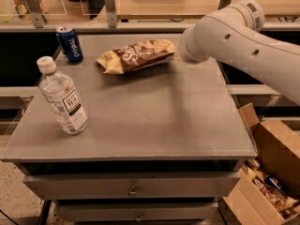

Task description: Move brown chip bag near blue plastic bottle

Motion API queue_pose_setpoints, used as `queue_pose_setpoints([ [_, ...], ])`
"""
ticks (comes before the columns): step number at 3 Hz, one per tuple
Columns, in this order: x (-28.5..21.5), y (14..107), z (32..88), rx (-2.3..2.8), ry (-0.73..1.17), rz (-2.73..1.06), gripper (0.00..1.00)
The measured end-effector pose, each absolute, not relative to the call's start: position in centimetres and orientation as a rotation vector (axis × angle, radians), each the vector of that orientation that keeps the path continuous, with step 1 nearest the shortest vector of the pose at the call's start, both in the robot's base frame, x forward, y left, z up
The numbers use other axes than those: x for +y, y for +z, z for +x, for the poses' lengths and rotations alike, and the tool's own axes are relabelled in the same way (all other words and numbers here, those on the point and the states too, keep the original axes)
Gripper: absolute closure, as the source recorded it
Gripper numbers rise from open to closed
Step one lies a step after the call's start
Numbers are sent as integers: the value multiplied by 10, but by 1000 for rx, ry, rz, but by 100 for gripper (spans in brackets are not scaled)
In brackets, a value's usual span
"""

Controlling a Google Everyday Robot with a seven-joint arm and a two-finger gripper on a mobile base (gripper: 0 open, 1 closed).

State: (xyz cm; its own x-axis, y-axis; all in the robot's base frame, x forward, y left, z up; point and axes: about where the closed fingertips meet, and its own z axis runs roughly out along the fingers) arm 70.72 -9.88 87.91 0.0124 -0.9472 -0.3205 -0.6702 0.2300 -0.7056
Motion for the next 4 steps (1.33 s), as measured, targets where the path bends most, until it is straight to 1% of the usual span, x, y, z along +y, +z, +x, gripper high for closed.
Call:
queue_pose_setpoints([
  [2, -103, 907, 657, 1698, -440, -1573, 100],
  [3, -93, 918, 619, 1672, -411, -1621, 100],
  [4, -91, 916, 617, 1672, -408, -1627, 100],
])
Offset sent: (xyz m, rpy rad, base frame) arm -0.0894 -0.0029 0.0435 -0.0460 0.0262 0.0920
